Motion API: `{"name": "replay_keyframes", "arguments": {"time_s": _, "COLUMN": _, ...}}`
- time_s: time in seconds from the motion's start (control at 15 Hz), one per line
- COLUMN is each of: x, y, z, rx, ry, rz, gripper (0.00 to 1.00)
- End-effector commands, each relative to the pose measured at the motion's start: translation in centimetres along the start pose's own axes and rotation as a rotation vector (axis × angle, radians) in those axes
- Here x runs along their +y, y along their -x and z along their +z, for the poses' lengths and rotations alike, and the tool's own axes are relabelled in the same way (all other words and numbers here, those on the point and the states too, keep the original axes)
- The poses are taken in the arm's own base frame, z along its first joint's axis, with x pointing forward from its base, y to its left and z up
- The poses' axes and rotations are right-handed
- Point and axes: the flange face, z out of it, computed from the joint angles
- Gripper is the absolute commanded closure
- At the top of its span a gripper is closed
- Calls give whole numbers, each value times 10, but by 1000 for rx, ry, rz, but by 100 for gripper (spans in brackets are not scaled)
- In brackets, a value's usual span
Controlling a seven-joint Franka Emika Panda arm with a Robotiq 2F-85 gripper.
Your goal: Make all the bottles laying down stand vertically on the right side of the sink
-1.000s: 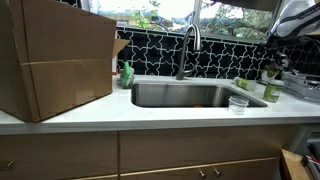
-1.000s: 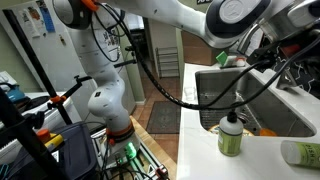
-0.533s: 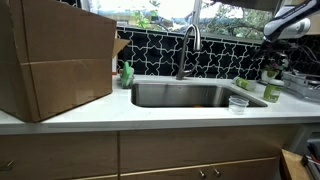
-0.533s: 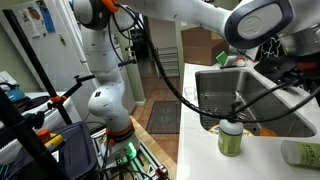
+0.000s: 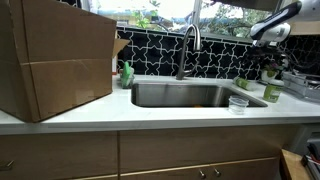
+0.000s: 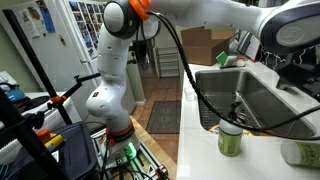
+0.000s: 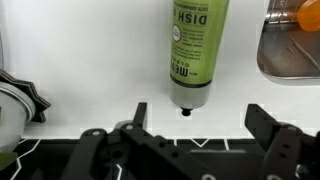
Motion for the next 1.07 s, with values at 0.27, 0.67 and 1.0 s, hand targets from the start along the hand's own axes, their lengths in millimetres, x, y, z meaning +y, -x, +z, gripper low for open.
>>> {"name": "replay_keyframes", "arguments": {"time_s": 0.27, "x": 20, "y": -37, "z": 62, "rx": -96, "ry": -18, "rz": 65, "gripper": 0}}
{"name": "replay_keyframes", "arguments": {"time_s": 0.67, "x": 10, "y": -54, "z": 73, "rx": -69, "ry": -44, "rz": 139, "gripper": 0}}
{"name": "replay_keyframes", "arguments": {"time_s": 1.0, "x": -2, "y": -59, "z": 97, "rx": -105, "ry": -47, "rz": 119, "gripper": 0}}
